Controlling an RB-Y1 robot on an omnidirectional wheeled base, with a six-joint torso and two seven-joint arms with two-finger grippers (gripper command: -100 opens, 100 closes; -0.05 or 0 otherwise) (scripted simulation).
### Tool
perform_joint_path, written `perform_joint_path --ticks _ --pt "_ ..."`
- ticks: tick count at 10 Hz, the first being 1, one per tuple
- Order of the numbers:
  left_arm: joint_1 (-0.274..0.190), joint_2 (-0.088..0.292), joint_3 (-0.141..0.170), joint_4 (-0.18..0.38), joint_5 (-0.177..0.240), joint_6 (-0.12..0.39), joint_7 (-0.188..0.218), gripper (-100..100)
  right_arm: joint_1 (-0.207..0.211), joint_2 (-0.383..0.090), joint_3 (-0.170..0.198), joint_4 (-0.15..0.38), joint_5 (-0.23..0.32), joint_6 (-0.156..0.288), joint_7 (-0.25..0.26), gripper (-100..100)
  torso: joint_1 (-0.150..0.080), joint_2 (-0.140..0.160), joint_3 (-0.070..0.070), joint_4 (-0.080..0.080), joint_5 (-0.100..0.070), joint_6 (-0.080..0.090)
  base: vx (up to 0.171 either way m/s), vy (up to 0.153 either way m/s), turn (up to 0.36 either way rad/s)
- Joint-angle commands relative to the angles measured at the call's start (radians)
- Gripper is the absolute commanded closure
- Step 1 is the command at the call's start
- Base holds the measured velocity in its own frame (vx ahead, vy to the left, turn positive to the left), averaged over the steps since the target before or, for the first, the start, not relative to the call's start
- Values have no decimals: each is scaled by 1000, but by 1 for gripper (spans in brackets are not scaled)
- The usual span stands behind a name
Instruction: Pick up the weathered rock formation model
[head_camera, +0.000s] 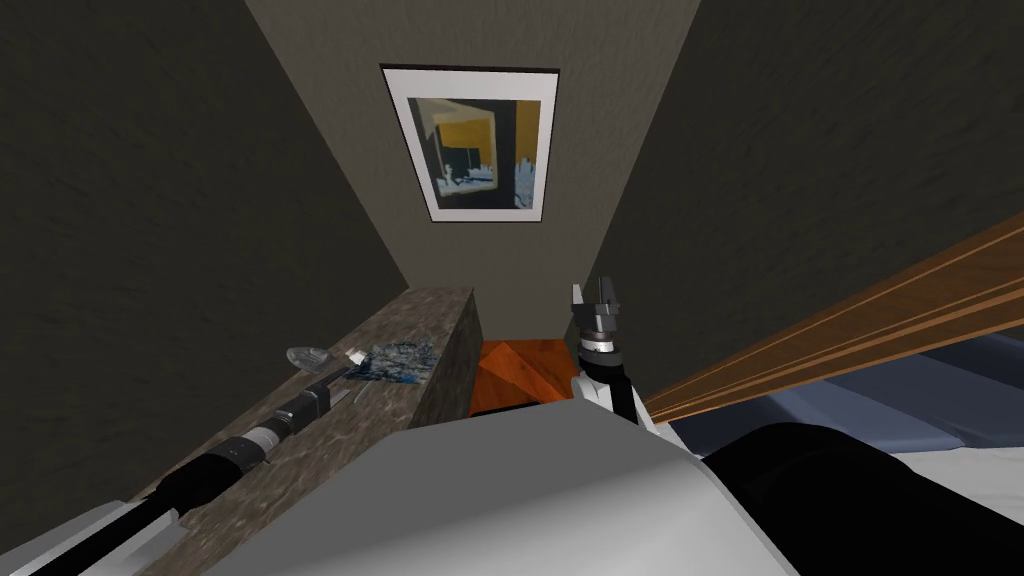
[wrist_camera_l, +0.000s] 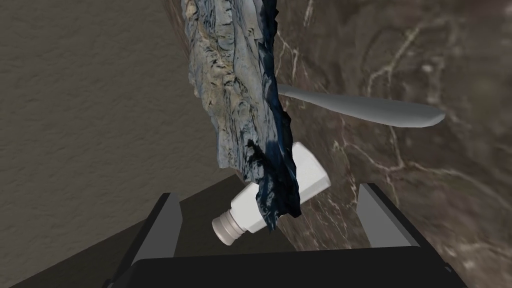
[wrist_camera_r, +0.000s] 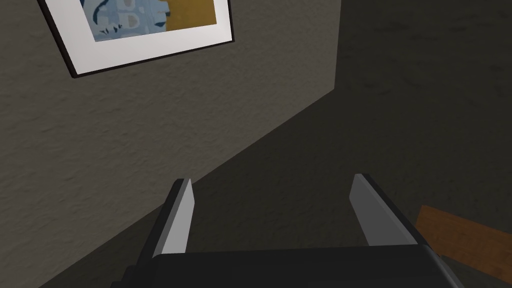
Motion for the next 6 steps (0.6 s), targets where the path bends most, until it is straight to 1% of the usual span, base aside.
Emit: perform_joint_path --ticks 1,2,3,4,5,6 --pt "3 7 -10 22 -5 -30 9 -100 0 0 0 0 0 0 0 0 0 0 0 0 0 0 17 6 -46" --pt "6 12 -14 32 -8 -45 12 -100 0 0 0 0 0 0 0 0 0 0 0 0 0 0 18 8 -42" --pt "11 20 -23 52 -12 -75 19 -100 0 0 0 0 0 0 0 0 0 0 0 0 0 0 21 12 -58" --pt "14 24 -28 61 -15 -89 22 -100 0 0 0 0 0 0 0 0 0 0 0 0 0 0 22 12 -48" --pt "19 31 -36 80 -19 -115 28 -100 0 0 0 0 0 0 0 0 0 0 0 0 0 0 22 10 -57" --pt "22 34 -40 88 -21 -128 31 -100 0 0 0 0 0 0 0 0 0 0 0 0 0 0 19 13 -38"
